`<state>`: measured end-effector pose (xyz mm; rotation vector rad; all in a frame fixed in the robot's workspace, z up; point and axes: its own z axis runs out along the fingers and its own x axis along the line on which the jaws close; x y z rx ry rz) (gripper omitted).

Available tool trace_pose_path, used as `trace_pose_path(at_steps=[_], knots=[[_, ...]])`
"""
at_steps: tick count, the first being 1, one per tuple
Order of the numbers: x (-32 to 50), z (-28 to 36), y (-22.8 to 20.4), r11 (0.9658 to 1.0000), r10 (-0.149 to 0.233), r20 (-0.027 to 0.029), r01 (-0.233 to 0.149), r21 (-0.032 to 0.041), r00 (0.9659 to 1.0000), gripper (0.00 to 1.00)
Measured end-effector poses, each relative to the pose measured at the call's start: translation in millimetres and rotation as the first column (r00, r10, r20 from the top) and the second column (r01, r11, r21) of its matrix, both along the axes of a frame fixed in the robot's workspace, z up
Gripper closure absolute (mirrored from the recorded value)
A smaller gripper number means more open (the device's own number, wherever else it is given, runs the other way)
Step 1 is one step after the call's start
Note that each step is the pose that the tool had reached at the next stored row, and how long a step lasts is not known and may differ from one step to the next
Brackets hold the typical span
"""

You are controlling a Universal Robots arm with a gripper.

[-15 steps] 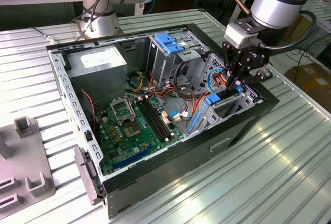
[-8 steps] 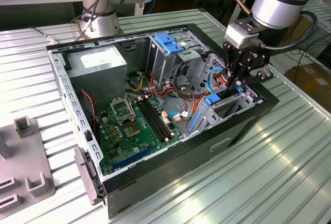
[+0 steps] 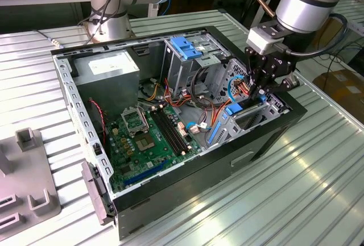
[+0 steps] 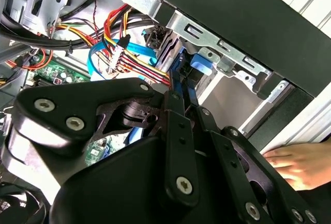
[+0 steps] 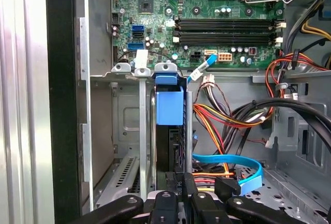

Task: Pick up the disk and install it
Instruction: 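Insert the first disk wire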

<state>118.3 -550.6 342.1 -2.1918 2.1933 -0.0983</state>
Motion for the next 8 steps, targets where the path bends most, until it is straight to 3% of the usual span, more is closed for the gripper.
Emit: trace_pose_path(at_steps=[8], knots=[[0.0,-3.1,0.0,1.0000,0.000,-0.0001,0.000,-0.0001,1.0000,0.83]])
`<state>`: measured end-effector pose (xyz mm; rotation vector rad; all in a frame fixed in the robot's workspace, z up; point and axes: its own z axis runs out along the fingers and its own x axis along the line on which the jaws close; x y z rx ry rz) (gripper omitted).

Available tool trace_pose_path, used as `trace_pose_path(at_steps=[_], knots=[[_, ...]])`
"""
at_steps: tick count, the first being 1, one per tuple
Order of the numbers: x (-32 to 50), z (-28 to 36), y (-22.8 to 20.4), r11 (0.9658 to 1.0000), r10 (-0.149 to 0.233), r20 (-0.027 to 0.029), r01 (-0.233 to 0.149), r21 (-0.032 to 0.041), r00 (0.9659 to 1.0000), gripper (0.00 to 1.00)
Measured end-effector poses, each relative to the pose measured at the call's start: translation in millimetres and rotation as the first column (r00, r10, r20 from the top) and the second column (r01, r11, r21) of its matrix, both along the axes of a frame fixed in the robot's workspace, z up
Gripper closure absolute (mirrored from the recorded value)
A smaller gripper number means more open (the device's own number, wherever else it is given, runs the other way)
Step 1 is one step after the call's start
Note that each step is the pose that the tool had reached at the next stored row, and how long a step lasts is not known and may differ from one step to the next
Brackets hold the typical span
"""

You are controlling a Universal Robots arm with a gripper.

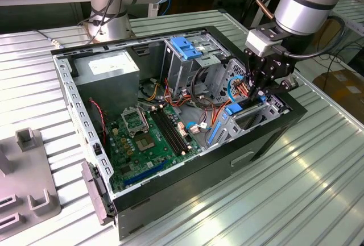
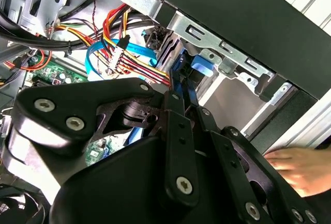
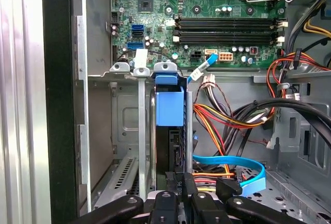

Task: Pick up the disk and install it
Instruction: 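Insert the first disk wire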

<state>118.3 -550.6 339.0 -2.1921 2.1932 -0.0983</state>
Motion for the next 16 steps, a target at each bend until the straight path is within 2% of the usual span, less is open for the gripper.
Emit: trace_pose_path(at_steps=[8,9,13,16], knots=[[0.0,0.5,0.0,1.0000,0.000,0.0000,0.000,0.0004,1.0000,0.82],[0.0,1.6,0.0,1.0000,0.000,0.0001,0.000,0.0002,1.0000,0.76],[0.0,13.4,0.0,1.0000,0.000,0.0002,0.000,0.0001,1.0000,0.76],[0.0,15.5,0.0,1.0000,0.000,0.0003,0.000,0.0004,1.0000,0.76]])
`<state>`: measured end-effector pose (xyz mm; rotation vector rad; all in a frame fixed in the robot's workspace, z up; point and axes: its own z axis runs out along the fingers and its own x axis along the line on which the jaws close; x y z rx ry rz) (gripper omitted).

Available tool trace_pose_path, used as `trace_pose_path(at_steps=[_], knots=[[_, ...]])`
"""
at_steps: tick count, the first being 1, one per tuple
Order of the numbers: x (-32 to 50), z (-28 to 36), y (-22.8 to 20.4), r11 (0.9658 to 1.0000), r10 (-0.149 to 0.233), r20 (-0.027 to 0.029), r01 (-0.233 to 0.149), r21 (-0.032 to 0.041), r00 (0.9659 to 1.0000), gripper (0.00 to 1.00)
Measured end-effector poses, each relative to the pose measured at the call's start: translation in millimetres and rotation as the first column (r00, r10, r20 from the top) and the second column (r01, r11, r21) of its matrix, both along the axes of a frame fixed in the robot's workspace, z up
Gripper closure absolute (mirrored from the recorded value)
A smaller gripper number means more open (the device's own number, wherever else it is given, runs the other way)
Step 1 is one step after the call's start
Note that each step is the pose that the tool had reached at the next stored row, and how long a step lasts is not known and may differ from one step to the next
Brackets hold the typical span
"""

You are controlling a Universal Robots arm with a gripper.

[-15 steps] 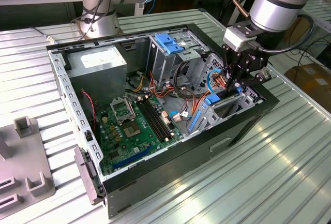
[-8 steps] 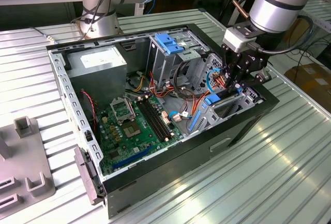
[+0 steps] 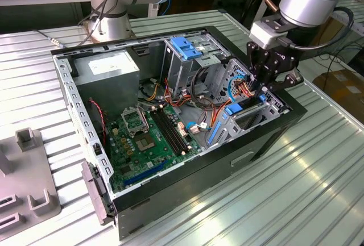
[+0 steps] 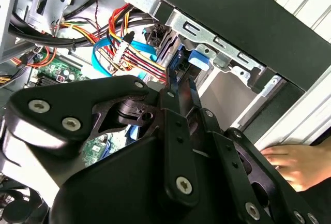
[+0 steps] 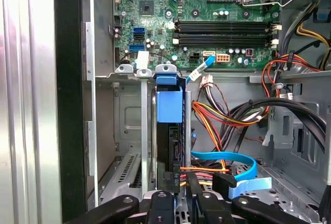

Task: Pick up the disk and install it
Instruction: 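Insert the first disk wire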

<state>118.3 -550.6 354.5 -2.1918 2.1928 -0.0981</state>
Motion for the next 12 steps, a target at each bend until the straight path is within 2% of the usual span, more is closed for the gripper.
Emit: trace_pose_path(at_steps=[3,5,12], knots=[[0.0,0.2,0.0,1.0000,0.000,0.0000,0.000,-0.0003,1.0000,0.77],[0.0,0.2,0.0,1.0000,0.000,0.0000,0.000,-0.0003,1.0000,0.90],[0.0,0.2,0.0,1.0000,0.000,0.0000,0.000,-0.0002,1.0000,0.90]])
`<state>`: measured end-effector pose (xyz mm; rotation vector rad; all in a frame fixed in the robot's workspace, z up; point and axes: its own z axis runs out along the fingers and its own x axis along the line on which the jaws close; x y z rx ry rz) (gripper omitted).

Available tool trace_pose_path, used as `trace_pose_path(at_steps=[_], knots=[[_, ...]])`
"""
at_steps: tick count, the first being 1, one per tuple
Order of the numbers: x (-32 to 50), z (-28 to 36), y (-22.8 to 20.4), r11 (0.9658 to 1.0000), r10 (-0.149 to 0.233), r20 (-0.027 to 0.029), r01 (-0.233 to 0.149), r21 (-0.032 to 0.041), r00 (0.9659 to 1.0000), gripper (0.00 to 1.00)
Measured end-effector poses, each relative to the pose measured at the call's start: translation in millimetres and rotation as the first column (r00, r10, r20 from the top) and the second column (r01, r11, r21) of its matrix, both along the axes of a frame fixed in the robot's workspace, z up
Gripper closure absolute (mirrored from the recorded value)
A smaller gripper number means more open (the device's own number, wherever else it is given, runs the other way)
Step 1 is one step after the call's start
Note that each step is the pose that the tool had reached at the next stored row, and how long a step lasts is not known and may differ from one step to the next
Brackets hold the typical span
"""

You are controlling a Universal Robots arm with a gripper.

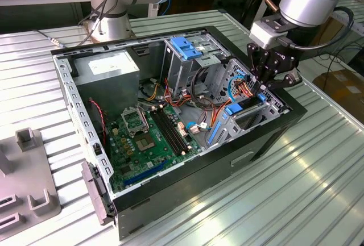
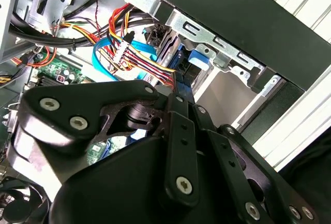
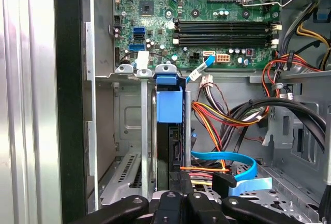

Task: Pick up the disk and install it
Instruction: 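Insert the first disk wire, then insert the second disk wire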

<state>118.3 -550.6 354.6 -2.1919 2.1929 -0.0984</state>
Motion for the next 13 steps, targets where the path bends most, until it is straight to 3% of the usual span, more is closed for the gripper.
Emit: trace_pose_path(at_steps=[13], knots=[[0.0,0.0,0.0,1.0000,0.000,0.0000,0.000,0.0002,1.0000,0.90]])
